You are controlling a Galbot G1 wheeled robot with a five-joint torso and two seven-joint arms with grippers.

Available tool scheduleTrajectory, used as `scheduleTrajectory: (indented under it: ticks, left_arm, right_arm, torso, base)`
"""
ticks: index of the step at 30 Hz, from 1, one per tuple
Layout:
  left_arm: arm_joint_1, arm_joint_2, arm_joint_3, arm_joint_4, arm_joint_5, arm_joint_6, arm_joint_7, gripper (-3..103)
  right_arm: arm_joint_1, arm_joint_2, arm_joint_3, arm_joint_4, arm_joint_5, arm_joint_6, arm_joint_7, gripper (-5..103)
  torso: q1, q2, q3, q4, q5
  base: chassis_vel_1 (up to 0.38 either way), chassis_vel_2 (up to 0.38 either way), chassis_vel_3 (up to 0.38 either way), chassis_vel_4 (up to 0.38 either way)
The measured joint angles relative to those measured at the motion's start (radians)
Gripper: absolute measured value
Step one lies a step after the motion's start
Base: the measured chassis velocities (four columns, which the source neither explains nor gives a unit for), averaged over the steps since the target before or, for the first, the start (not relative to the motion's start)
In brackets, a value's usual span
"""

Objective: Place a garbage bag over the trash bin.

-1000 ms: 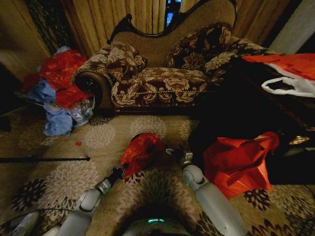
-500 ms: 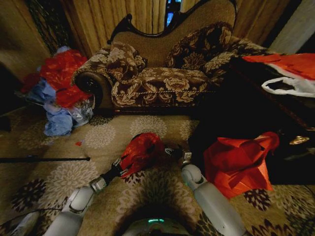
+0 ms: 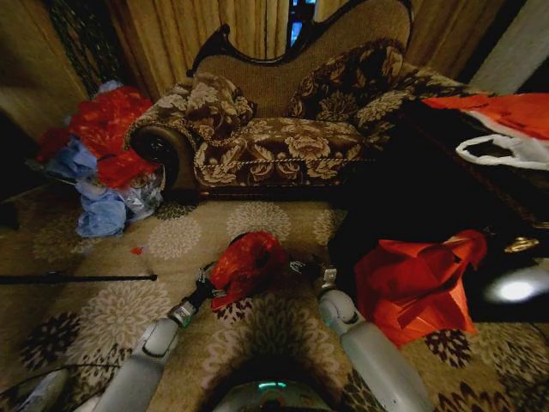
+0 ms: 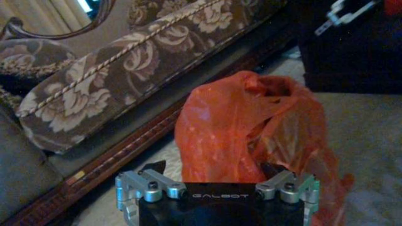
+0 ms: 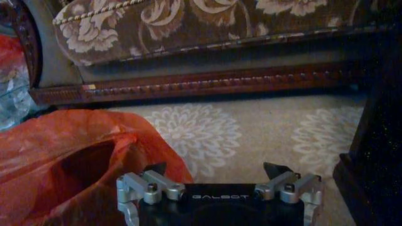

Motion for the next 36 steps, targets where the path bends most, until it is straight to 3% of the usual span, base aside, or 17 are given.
scheduleTrajectory:
  ticks: [4, 7, 13, 15, 23, 25, 30, 32, 33, 35, 36]
  left_arm:
    - [-0.012, -0.001, 0.001, 0.006, -0.001, 0.009, -0.021, 102]
    - [-0.012, 0.001, 0.001, 0.006, -0.009, 0.015, -0.027, 98]
    - [-0.004, 0.002, -0.003, 0.003, -0.022, 0.014, -0.028, 71]
    - [-0.003, 0.002, -0.004, 0.001, -0.025, 0.014, -0.027, 71]
    - [-0.007, 0.003, -0.004, 0.01, -0.035, 0.015, -0.023, 32]
    - [-0.007, 0.003, -0.004, 0.011, -0.038, 0.016, -0.022, 32]
    - [-0.006, 0.001, -0.005, 0.012, -0.044, 0.017, -0.022, 11]
    - [-0.005, 0.001, -0.005, 0.011, -0.048, 0.019, -0.023, 11]
    - [-0.004, 0.001, -0.006, 0.008, -0.054, 0.022, -0.024, 5]
    - [-0.001, 0.003, -0.001, -0.021, -0.128, 0.054, -0.054, 0]
    - [-0.001, 0.003, -0.001, -0.021, -0.128, 0.054, -0.054, 0]
  right_arm:
    - [-0.004, 0.0, -0.003, 0.0, -0.007, 0.0, -0.003, 100]
    - [-0.004, 0.0, -0.005, -0.001, -0.009, 0.0, -0.003, 100]
    - [-0.005, -0.001, -0.005, -0.003, -0.014, 0.0, -0.003, 100]
    - [-0.007, -0.002, -0.005, -0.003, -0.016, 0.0, -0.003, 100]
    - [-0.014, -0.012, -0.003, -0.001, -0.023, 0.002, -0.004, 100]
    - [-0.014, -0.013, -0.002, 0.0, -0.023, 0.003, -0.004, 100]
    - [-0.021, -0.017, -0.002, 0.007, -0.025, 0.003, -0.004, 100]
    - [-0.024, -0.019, -0.002, 0.009, -0.026, 0.003, -0.004, 100]
    - [-0.026, -0.02, -0.002, 0.01, -0.027, 0.003, -0.004, 100]
    - [-0.029, -0.021, -0.002, 0.014, -0.029, 0.004, -0.004, 100]
    - [-0.029, -0.021, -0.002, 0.014, -0.029, 0.004, -0.004, 100]
  torso:
    - [0.0, 0.0, 0.0, 0.0, 0.0]
    - [0.0, 0.0, 0.0, 0.0, -0.0001]
    - [0.0, 0.0, 0.0, 0.0001, -0.0001]
    - [0.0, 0.0, 0.0, 0.0, -0.0001]
    - [0.0, 0.0, 0.0, 0.0, -0.0001]
    - [0.0, 0.0, 0.0, 0.0, -0.0001]
    - [0.0, 0.0, 0.0, 0.0, -0.0001]
    - [0.0, 0.0, 0.0, 0.0, -0.0002]
    - [0.0, 0.0, 0.0, 0.0, -0.0002]
    - [0.0, 0.0, 0.0, 0.0, 0.0]
    - [0.0, 0.0, 0.0, 0.0, 0.0]
  base:
    - [0.0, 0.0, 0.0, 0.0]
    - [0.0, 0.0, 0.0, 0.0]
    - [0.0, 0.0, 0.0, 0.0]
    - [0.0, 0.0, 0.0, 0.0]
    - [0.0, 0.0, 0.0, 0.0]
    - [0.0, 0.0, 0.0, 0.0]
    - [0.0, 0.0, 0.0, 0.0]
    - [0.0, 0.0, 0.0, 0.0]
    - [0.0, 0.0, 0.0, 0.0]
    - [0.0, 0.0, 0.0, 0.0]
    - [0.0, 0.0, 0.0, 0.0]
